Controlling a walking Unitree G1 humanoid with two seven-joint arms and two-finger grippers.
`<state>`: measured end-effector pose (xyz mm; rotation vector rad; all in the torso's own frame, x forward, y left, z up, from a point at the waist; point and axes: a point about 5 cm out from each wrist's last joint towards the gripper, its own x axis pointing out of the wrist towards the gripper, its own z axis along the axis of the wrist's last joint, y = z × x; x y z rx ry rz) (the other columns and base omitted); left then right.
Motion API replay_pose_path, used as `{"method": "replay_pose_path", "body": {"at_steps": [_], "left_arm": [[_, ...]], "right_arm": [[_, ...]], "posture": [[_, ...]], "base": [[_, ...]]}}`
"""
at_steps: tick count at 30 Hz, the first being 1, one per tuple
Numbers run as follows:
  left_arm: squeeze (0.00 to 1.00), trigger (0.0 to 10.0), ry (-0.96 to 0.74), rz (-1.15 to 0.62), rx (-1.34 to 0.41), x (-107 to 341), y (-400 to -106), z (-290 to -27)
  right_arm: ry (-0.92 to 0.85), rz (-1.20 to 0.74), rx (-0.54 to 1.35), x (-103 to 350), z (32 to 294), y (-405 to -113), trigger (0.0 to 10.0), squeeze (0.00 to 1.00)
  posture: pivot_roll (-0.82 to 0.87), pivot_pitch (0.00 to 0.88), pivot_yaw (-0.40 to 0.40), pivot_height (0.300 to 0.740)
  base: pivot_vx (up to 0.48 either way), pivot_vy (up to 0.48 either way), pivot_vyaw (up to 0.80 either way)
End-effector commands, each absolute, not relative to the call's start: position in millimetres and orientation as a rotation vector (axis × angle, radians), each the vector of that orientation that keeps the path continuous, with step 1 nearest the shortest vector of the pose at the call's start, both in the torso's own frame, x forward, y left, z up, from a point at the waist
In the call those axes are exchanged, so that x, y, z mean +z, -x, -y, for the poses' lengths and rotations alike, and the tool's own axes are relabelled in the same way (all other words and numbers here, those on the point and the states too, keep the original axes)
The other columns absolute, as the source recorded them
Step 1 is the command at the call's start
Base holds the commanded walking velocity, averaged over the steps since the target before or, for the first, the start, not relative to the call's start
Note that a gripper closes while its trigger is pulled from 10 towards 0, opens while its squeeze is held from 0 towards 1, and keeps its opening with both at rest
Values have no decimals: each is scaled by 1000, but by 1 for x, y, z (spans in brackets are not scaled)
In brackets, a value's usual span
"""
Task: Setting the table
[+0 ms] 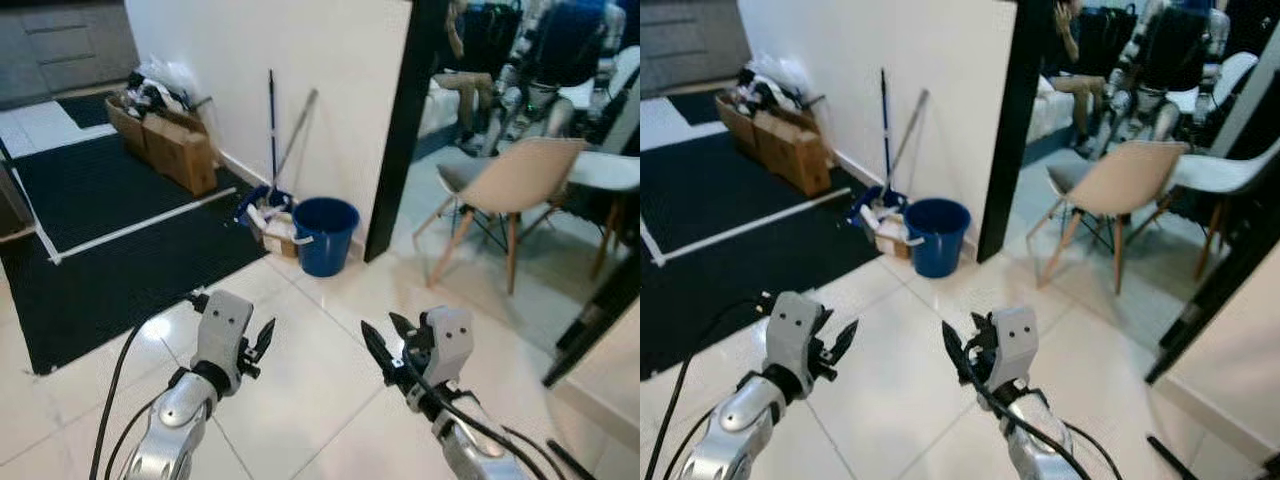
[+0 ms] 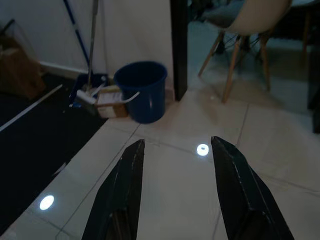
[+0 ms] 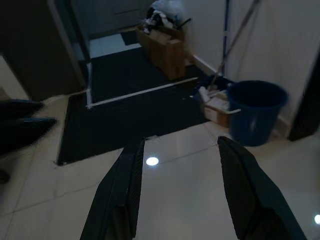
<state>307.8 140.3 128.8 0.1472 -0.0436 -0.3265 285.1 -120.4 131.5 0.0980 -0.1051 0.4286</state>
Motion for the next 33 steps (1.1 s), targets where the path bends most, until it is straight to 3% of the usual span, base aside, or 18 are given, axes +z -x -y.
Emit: {"method": "replay_pose_path", "body": {"at_steps": [1,33], "left_arm": [[0,10000,-158,34,-329,126,-307,-138],[0,10000,-156,42,-329,129,-312,-134]], "right_arm": [[-90,89,417,126,124,-283,10000,0],[-96,93,397,126,126,-284,10000,0]], "posture": [[12,71,64,740],[3,83,77,740]], "base": [[480,0,0],[480,0,0]]}}
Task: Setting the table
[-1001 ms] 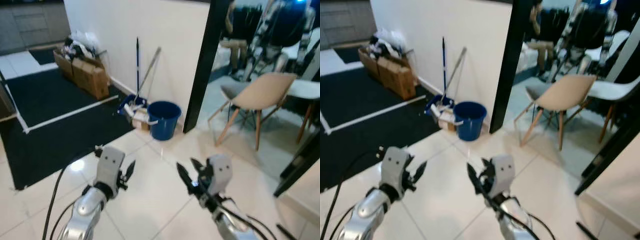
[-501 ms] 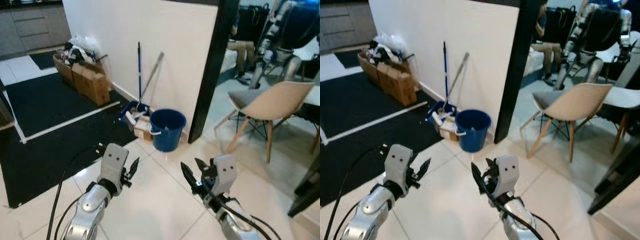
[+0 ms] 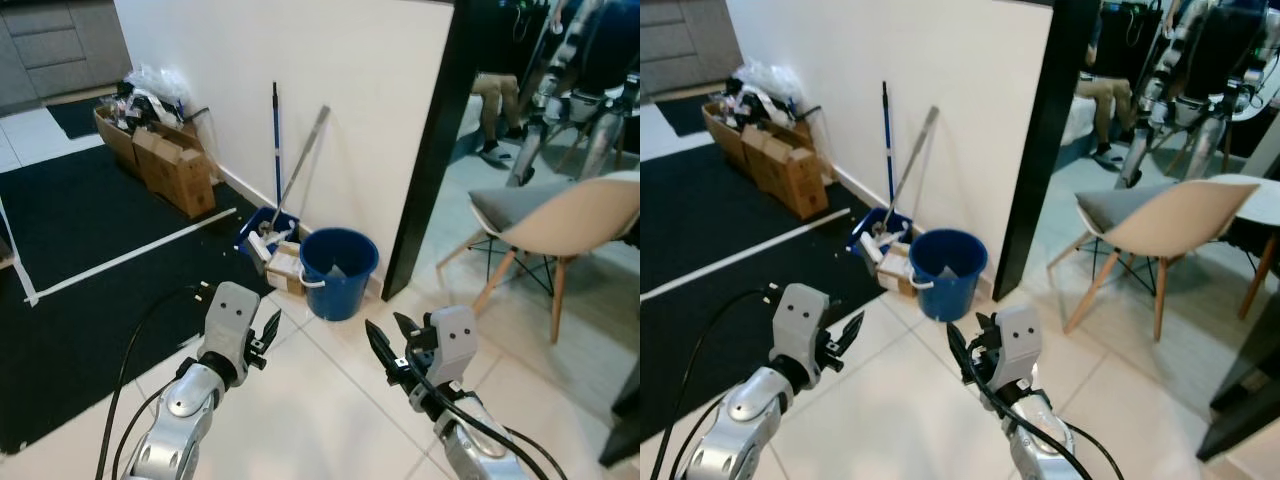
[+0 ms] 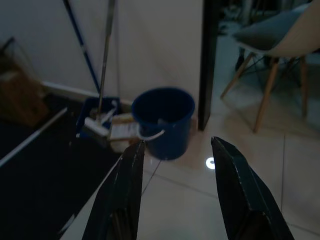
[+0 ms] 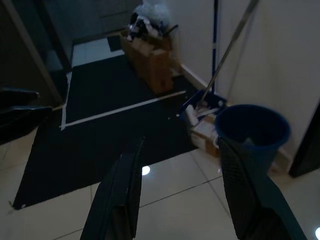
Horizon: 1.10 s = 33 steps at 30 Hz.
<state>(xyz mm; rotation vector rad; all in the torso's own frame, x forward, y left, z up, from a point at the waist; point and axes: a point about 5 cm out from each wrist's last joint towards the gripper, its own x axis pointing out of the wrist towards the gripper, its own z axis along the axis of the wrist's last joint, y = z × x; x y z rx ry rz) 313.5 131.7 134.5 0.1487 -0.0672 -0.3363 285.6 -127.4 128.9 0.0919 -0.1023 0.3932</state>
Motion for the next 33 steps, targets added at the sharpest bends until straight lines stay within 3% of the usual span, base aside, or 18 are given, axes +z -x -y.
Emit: {"method": "replay_pose_path", "body": {"at_steps": [1,33], "left_arm": [[0,10000,-156,43,-330,129,-313,-134],[0,10000,-150,45,-329,130,-316,-131]], "right_arm": [[-96,93,396,126,126,-284,10000,0],[-97,96,398,126,125,-284,10000,0]], "posture": [[2,83,78,740],[0,88,76,740]], "base": [[480,0,0],[480,0,0]]}}
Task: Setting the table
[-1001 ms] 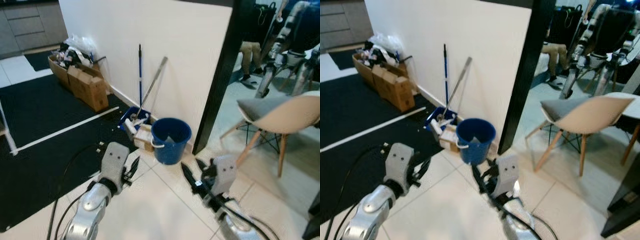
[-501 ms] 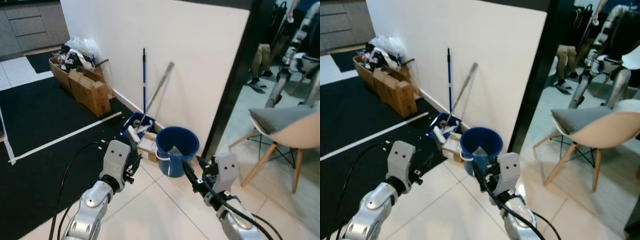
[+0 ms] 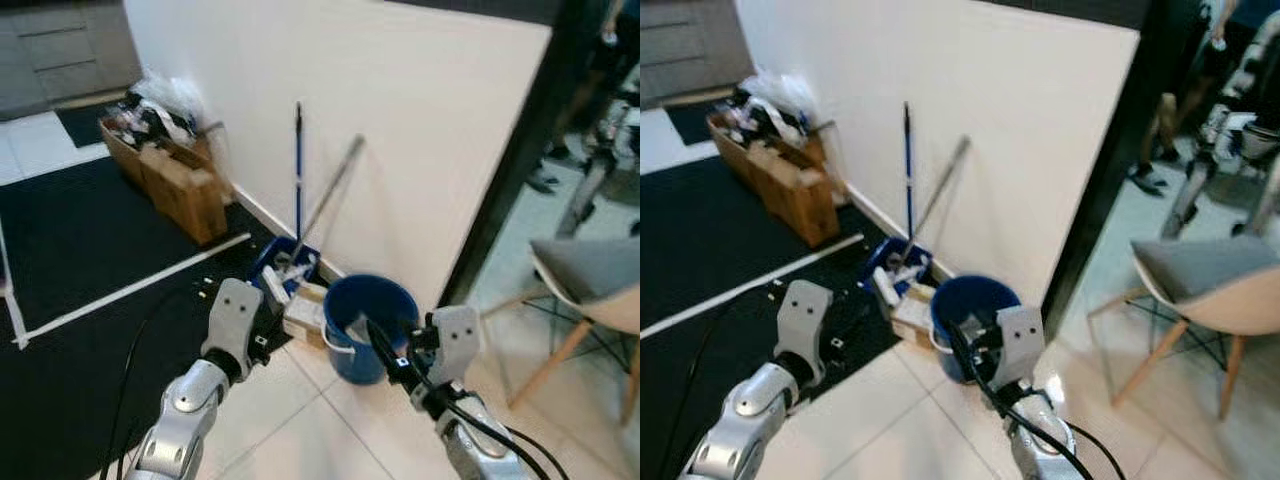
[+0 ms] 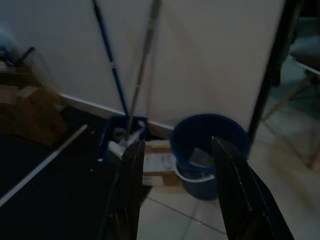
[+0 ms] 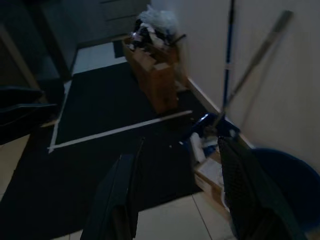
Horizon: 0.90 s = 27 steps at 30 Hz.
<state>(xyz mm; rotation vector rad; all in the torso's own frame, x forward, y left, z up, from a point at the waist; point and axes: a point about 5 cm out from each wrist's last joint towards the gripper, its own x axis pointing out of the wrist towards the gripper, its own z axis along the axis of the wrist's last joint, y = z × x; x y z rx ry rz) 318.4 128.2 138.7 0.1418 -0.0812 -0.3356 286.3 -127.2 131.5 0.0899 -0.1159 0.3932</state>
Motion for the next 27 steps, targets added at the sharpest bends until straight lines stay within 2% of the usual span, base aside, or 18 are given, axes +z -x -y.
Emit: {"method": "replay_pose_path", "body": {"at_steps": [1,5,20,27], "left_arm": [[0,10000,-149,41,-326,129,-316,-131],[0,10000,-146,36,-322,129,-316,-132],[0,10000,-93,-13,-366,124,-312,-128],[0,10000,-137,-73,-413,112,-306,-126]], "right_arm": [[-97,95,399,126,126,-284,10000,0],[-96,95,401,126,125,-284,10000,0],[-96,104,347,128,126,-287,10000,0],[-22,92,305,117,131,-285,10000,0]], "posture": [[2,87,76,740],[2,87,75,740],[3,75,73,740],[3,73,72,740]], "base": [[480,0,0],[385,0,0],[0,0,0],[0,0,0]]}}
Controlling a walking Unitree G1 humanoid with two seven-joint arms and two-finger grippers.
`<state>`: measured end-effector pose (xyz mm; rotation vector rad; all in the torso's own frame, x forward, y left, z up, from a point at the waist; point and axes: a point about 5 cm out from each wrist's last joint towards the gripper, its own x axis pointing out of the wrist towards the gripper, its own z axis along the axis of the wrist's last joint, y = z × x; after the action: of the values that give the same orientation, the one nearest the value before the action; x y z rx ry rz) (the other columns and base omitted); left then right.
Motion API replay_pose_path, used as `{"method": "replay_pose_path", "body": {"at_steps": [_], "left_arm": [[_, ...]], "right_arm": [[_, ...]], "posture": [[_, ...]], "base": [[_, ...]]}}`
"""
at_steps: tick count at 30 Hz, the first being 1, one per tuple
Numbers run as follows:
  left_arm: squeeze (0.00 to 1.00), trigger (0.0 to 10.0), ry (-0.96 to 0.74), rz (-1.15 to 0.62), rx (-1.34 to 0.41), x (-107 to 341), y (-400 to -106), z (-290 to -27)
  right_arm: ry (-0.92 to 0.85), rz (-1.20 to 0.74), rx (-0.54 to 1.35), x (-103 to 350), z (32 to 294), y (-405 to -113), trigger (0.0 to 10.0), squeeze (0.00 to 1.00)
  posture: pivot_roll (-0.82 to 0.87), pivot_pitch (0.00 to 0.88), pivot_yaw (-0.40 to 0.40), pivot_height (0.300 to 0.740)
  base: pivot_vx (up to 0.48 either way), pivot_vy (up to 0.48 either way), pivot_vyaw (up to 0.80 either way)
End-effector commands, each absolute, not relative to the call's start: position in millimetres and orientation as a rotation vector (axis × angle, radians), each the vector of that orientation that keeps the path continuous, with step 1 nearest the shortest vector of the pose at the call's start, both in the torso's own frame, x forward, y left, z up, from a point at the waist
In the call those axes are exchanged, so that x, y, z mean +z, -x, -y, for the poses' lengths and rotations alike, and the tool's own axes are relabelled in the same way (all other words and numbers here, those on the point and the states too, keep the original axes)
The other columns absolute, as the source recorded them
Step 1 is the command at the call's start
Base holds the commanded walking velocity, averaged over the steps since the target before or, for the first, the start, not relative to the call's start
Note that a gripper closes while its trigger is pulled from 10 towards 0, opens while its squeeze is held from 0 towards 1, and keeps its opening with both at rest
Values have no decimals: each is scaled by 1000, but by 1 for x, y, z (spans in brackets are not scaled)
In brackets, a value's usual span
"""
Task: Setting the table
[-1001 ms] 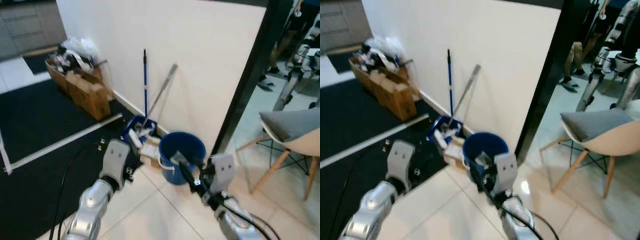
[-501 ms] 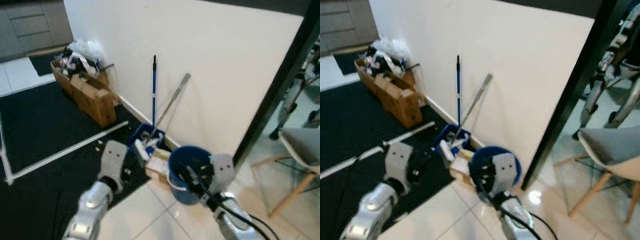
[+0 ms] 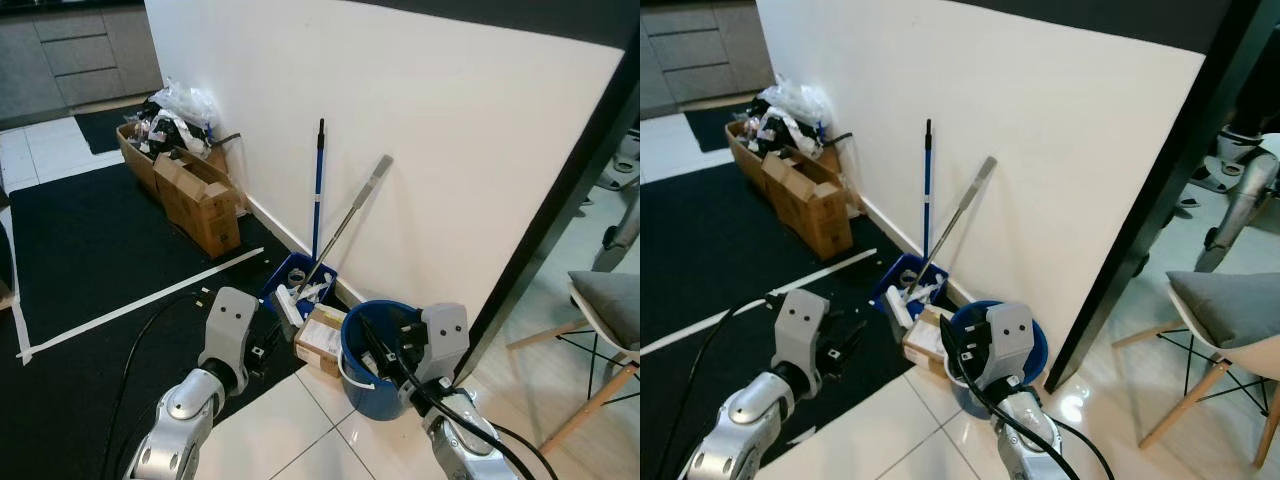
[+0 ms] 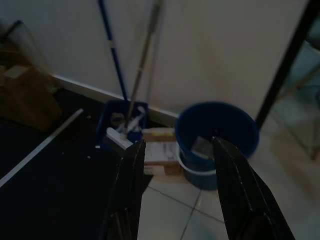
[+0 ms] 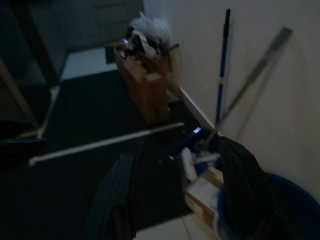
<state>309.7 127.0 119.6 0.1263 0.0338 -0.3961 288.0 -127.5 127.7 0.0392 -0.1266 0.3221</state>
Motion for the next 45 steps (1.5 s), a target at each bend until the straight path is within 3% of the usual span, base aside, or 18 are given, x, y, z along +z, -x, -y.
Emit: {"method": "replay_pose_path", "body": {"at_steps": [1,6,9,12,19,27,45], "left_arm": [[0,10000,-146,-86,-415,109,-305,-126],[0,10000,-185,-182,-405,86,-300,-126],[0,10000,-225,-230,-429,67,-296,-123],[0,10000,-202,-251,-406,58,-293,-128],[0,10000,-202,-350,-348,28,-272,-149],[0,10000,-171,-365,-272,23,-271,-154],[0,10000,-173,-391,-280,20,-272,-158]], "right_arm": [[-19,81,301,114,132,-285,10000,0],[-10,-53,217,80,151,-282,10000,0],[79,-242,104,37,173,-272,10000,0],[63,-286,84,26,178,-263,10000,0],[18,-321,96,11,175,-247,10000,0],[0,-292,162,11,169,-250,10000,0],[-41,-266,273,11,156,-250,10000,0]], "posture": [[3,73,72,740],[-3,71,74,740],[-5,68,76,740],[-11,71,79,740],[-26,74,77,740],[-12,74,57,740],[-10,75,66,740]], "base": [[0,0,0],[0,0,0],[0,0,0],[0,0,0],[0,0,0],[0,0,0],[0,0,768]]}}
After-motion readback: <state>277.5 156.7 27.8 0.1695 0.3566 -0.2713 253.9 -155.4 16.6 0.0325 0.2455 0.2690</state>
